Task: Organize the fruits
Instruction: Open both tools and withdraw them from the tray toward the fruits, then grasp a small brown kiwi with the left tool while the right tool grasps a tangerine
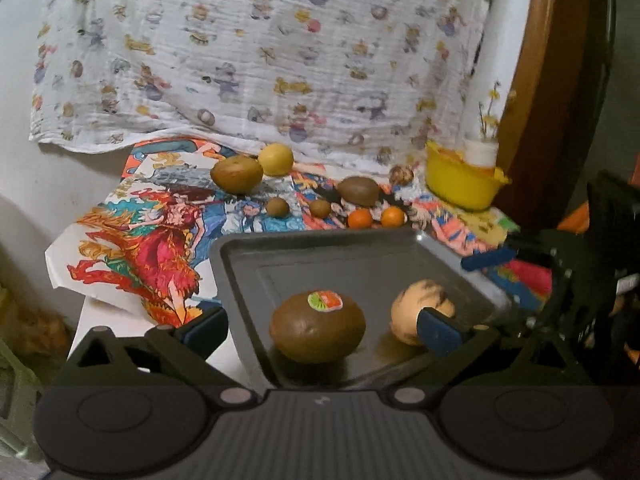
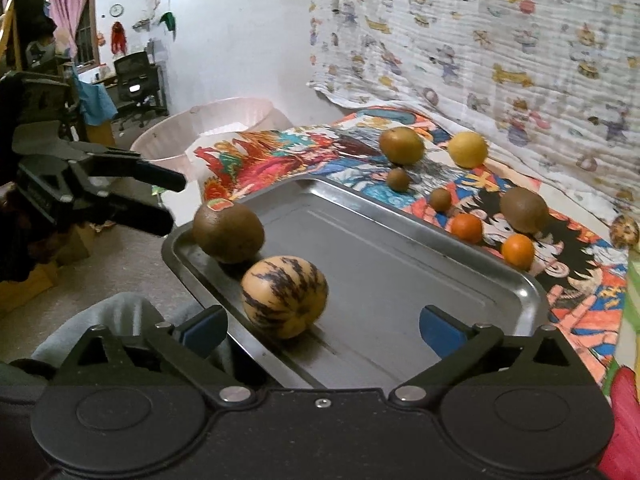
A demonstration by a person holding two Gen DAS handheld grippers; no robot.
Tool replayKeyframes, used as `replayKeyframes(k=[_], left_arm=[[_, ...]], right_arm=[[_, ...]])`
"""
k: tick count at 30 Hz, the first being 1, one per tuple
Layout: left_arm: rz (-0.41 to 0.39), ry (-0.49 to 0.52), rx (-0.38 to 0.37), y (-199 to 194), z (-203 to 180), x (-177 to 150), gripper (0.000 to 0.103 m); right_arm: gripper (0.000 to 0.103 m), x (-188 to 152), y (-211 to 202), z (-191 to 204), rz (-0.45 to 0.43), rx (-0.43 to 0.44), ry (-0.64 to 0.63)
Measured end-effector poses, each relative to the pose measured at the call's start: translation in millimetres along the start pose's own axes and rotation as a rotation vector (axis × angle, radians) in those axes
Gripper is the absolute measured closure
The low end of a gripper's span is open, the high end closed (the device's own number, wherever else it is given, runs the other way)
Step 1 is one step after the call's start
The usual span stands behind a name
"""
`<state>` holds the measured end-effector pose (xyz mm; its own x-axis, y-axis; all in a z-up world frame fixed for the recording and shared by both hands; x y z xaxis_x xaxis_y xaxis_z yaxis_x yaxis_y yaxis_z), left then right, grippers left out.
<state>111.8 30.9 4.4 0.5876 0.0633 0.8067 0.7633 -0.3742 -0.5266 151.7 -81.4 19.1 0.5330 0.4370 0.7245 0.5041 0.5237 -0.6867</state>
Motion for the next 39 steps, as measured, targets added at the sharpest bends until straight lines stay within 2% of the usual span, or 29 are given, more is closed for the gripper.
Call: replayKeyframes(k=[10,15,23,32,36,39], left_arm=[[0.087,0.066,0.016,1,-2,-2,0.001],[0.122,0.049,0.023,8,8,9,0.001],[0.112,-0.020,0.059,27,33,46,0.001],[0.142,-0.007,0.089,77,43,87,0.000],[0.175,0.011,0.091,104,46,95,0.001],[0.203,-0.013,0.087,127,53,101,0.001]], right_arm=[[0.001,-6,-12,-36,-0.002,-0.116,0.049],[0.001,6,-9,-65,-0.014,-0.178,0.093],[0.001,29,15,-100,-0.017,-0.237,0.120],[0.001,51,50,-113,-0.012,-0.207,0.070],[0.001,64,66,-110,-0.014,-0.180,0.017],[0.002,71,78,-109,-0.011,-0.164,-0.019]])
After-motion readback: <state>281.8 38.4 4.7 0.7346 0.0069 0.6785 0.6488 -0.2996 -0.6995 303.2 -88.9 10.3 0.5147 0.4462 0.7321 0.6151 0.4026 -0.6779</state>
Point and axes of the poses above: each gripper's, at about its wrist camera, not at the fingertips, and y roughly the way its jaws point, z to its left, x to its top, the point moved 7 cm from there along y, roughly the way its jaws point, and after that the axes turned 5 degrees about -x, right-handed, at the moved point
